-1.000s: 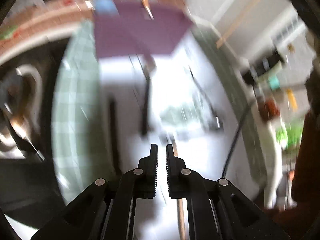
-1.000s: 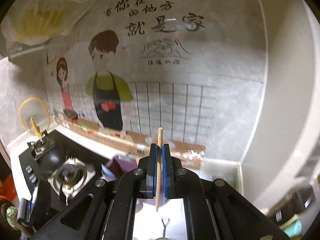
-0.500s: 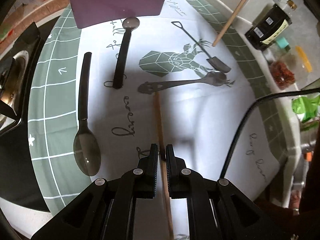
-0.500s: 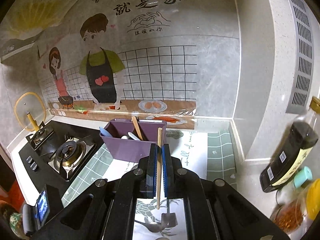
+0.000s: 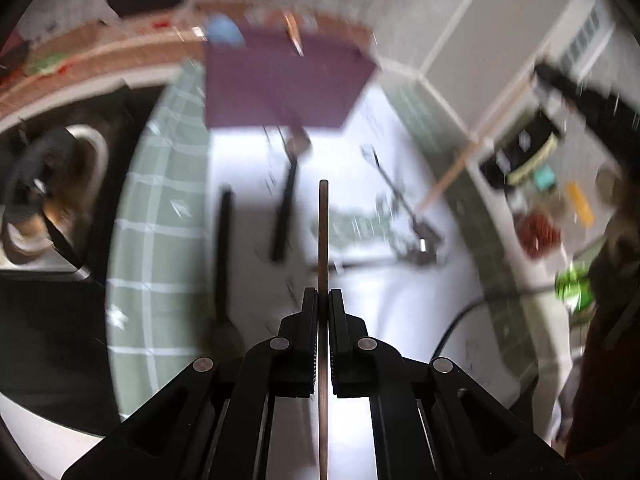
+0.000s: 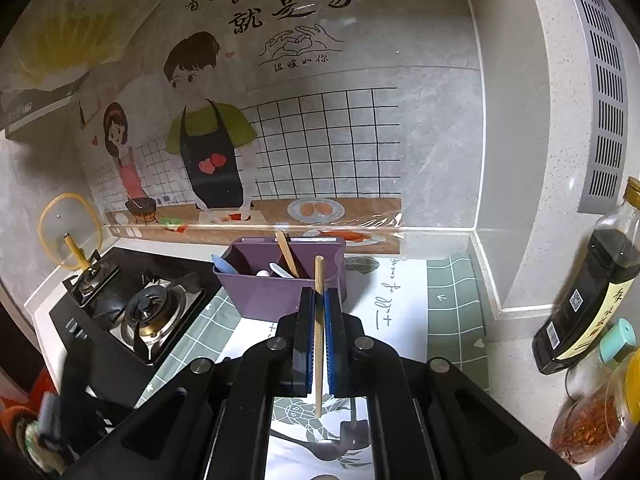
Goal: Organize utensils
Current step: 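Lift both held chopsticks upright and carry them toward the purple caddy, then lower both chopsticks into the purple caddy and open both grippers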
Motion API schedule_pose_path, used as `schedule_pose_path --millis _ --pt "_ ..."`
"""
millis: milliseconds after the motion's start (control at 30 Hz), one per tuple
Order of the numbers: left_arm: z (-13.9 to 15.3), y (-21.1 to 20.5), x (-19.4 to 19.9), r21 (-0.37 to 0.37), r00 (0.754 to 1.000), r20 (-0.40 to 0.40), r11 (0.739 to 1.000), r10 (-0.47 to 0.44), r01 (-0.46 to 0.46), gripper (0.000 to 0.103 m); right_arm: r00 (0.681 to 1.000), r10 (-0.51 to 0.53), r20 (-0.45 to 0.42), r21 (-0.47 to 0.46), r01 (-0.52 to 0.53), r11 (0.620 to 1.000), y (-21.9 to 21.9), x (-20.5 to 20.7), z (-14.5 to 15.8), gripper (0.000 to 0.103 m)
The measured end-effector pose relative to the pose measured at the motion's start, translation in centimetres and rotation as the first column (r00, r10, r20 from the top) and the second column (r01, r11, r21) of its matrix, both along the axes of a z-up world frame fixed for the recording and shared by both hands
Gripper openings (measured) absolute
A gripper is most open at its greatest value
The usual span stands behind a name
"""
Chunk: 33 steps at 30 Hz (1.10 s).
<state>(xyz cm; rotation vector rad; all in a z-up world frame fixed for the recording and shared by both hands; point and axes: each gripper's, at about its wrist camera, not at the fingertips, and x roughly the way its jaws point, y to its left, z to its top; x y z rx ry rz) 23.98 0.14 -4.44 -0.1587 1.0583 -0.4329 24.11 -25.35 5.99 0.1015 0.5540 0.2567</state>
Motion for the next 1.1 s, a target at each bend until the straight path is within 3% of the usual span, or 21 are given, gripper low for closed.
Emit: schedule_pose_path --millis 167,267,367,400,433,500,567,600,700,900,1033,1100 --pt "3.7 1.7 2.0 -0.076 0.994 0.082 0.995 0.075 -0.069 0.005 1.0 0.011 -0.007 0.017 -0.01 1.0 0.4 0.7 0.1 0.005" --pt "9.3 2.8 4.6 -0.168 0.971 0.197 0.981 0.134 -0.101 0.005 1.0 0.021 0.021 0.039 -0.022 0.999 0.5 1.7 1.9 0.005" --pt "16.2 4.0 7.2 -0.291 0.895 0.374 0.947 0.242 -0.135 0.005 0.994 0.032 0.107 0.022 -0.034 0.999 1.1 3.2 6.1 0.005" --pt "18.4 4.1 8.0 -0.319 0.839 0.455 0.934 0.3 -0.161 0.005 0.988 0.036 0.151 0.008 -0.037 0.999 1.4 3.9 8.0 0.005" --pt "19.6 4.0 8.6 -0.325 0.797 0.505 0.929 0.33 -0.178 0.005 0.983 0.033 0.183 -0.004 -0.032 0.999 1.7 4.4 9.3 0.005" --pt "21.0 3.3 10.1 -0.325 0.699 0.605 0.92 0.38 -0.219 0.005 0.974 0.035 0.224 -0.016 -0.032 0.999 2.0 5.7 11.3 0.005" --pt "20.9 2.9 11.8 -0.31 0.65 0.65 0.918 0.394 -0.247 0.005 0.971 0.039 0.234 -0.021 -0.035 0.999 2.2 7.2 12.2 0.005" --pt "20.4 2.5 12.8 -0.299 0.637 0.659 0.916 0.401 -0.268 0.005 0.972 0.046 0.23 -0.023 -0.041 0.999 2.4 8.2 12.4 0.005" --pt "18.0 2.0 16.0 -0.282 0.642 0.641 0.907 0.42 -0.312 0.005 0.975 0.07 0.209 -0.034 -0.064 0.997 2.9 10.6 11.6 0.005" --pt "12.3 0.9 20.9 -0.224 0.715 0.554 0.903 0.427 -0.366 0.005 0.984 0.115 0.136 -0.044 -0.11 0.993 4.0 14.9 7.4 0.005" --pt "9.6 1.0 23.0 -0.202 0.734 0.525 0.901 0.43 -0.384 0.005 0.989 0.128 0.068 -0.036 -0.126 0.991 4.5 17.4 4.4 0.005" --pt "8.4 1.0 23.3 -0.19 0.733 0.523 0.898 0.435 -0.397 0.005 0.99 0.136 0.039 -0.031 -0.135 0.99 4.7 18.0 3.2 0.005"
